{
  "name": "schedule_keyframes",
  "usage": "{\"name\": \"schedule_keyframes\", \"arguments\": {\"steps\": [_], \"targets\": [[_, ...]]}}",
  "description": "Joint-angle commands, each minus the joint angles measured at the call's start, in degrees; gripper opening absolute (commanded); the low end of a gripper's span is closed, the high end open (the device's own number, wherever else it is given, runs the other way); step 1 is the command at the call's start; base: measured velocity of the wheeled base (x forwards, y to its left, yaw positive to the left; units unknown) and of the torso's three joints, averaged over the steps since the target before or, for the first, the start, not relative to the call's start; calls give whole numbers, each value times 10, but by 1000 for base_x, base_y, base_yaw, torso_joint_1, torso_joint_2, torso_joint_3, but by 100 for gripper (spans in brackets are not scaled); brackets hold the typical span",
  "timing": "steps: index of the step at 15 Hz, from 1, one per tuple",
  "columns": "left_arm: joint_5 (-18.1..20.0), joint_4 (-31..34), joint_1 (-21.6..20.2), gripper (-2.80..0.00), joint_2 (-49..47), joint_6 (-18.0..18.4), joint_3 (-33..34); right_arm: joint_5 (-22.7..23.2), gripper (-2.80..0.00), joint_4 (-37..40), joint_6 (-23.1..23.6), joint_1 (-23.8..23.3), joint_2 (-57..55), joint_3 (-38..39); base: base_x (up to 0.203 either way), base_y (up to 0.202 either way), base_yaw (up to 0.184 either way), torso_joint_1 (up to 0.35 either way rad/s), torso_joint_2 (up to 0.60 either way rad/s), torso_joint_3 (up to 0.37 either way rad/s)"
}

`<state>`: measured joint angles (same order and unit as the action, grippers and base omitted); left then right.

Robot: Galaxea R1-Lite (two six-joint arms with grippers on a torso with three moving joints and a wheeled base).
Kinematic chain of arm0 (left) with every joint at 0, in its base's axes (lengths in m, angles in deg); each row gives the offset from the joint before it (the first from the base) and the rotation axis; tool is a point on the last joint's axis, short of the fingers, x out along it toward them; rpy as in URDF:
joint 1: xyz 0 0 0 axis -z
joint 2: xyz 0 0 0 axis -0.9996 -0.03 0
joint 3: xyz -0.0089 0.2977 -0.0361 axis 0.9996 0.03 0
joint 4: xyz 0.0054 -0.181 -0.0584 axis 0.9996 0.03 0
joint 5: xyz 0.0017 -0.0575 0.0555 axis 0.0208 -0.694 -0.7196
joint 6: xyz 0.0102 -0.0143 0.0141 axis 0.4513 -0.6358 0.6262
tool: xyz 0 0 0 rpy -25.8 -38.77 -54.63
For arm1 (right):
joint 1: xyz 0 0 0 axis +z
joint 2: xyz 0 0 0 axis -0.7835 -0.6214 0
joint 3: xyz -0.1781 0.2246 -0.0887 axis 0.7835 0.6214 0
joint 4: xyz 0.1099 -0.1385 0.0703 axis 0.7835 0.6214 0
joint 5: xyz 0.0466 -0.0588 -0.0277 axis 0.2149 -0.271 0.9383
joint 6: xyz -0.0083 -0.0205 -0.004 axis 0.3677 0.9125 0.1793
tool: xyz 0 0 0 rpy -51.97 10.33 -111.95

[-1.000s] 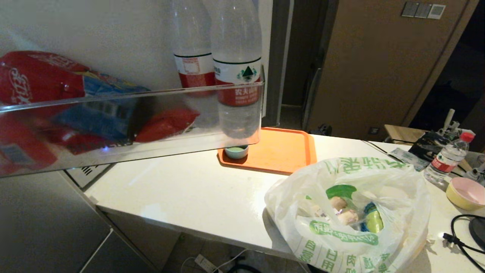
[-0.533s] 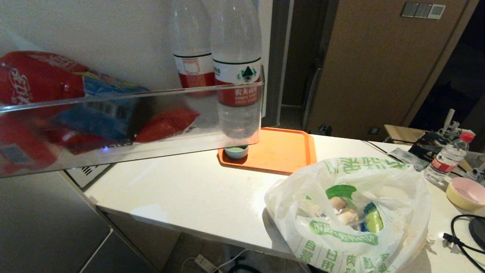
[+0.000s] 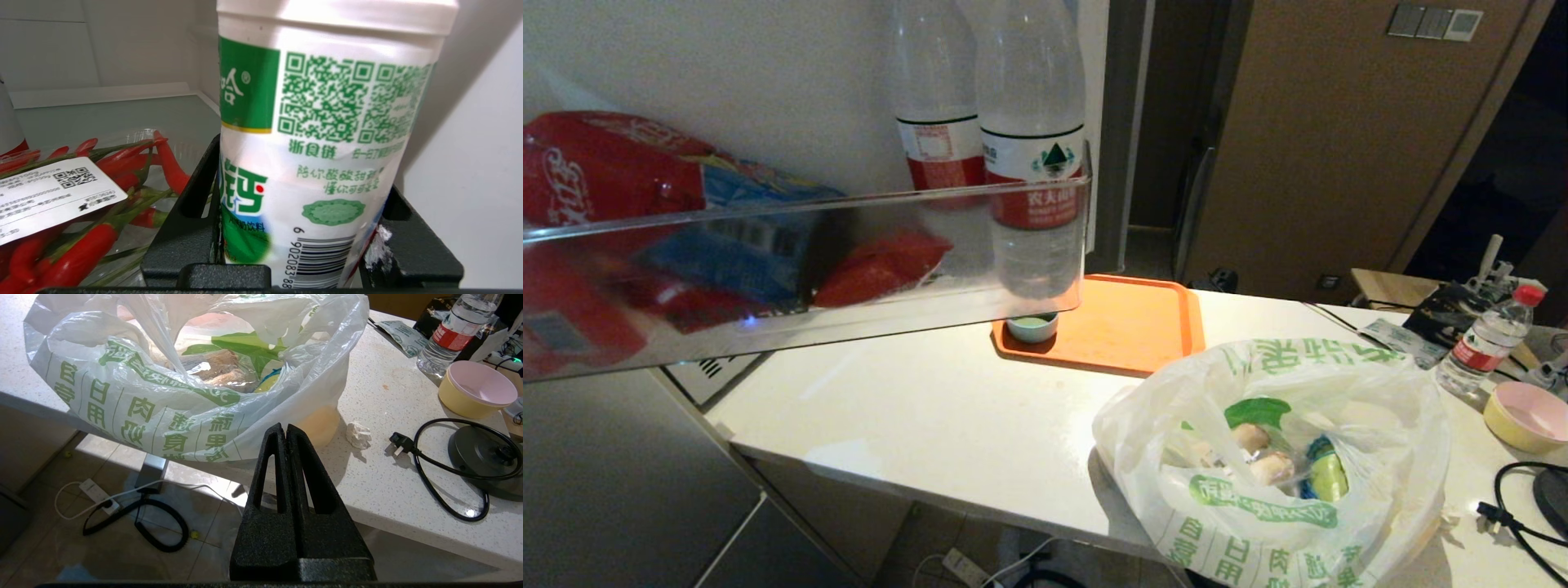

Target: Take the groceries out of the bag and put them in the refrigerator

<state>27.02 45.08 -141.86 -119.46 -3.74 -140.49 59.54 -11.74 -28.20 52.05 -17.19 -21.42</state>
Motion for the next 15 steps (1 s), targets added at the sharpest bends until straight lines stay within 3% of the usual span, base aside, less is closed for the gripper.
{"name": "schedule_keyframes", "arguments": {"steps": [1,6,15], "targets": [[0,4,-1,-280,-1,-1,8,0,-280,0,0,0,0,0,0,0,0,0,0,0],[-26,42,-12,-280,-6,-16,-9,0,-280,0,0,1,0,0,0,0,0,0,0,0],[-20,44,-5,-280,-5,-14,0,0,-280,0,0,0,0,0,0,0,0,0,0,0]]}}
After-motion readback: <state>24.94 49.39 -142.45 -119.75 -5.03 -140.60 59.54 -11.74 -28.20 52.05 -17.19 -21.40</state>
